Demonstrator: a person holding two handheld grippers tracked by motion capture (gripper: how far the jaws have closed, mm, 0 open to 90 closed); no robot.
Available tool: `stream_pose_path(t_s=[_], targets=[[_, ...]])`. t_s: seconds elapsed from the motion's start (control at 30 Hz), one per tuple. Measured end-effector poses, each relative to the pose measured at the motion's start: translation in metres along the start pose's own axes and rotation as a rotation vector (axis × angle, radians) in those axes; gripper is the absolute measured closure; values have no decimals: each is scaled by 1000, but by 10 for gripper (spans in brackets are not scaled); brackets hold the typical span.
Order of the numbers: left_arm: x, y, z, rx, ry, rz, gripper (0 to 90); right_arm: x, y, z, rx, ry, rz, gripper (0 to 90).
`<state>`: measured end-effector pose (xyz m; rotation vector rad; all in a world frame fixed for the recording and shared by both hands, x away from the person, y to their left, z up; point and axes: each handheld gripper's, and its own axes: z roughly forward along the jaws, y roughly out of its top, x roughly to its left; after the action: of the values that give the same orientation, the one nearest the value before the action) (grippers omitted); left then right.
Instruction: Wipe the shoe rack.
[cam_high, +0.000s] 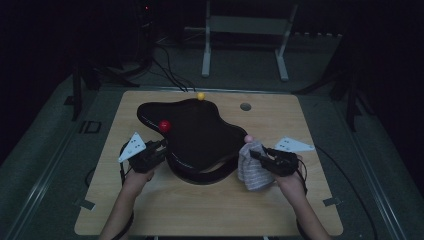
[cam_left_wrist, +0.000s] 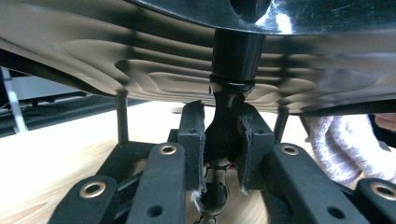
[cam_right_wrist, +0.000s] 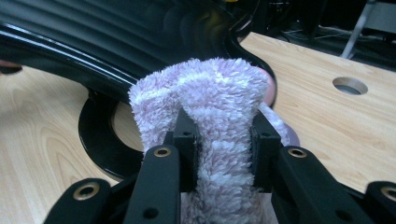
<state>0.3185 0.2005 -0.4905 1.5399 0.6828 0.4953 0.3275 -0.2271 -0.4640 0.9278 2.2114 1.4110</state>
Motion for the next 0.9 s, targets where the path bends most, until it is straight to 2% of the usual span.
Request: stream_pose_path(t_s=[0.1,0.2,0.3,0.37,0.5,0.53,0.67,0.73,0.83,0.9], targets=[[0,0,0,0,0,0,748,1,-6,12,29,4,11,706],[0,0,0,3,1,6,748,2,-6,10,43,3,10,706],[0,0,0,2,-1,4,748,9,4,2,2,6,-19,705],[0,1,0,5,1,5,748,14,7,2,-6,18,-32,705],[-1,1,0,10,2,9,748,16,1,11,25,24,-32,706],[-1,1,0,10,4,8,748,19,-2,13,49,22,-36,705],[0,1,0,8,0,4,748,22,10,3,-8,24,-43,705],[-1,1,0,8,1,3,748,23,11,5,-13,15,-53,705],[-1,1,0,11,1,6,748,24,1,17,38,28,-43,705],[-2,2,0,15,-1,9,748,25,1,17,58,26,-48,705]])
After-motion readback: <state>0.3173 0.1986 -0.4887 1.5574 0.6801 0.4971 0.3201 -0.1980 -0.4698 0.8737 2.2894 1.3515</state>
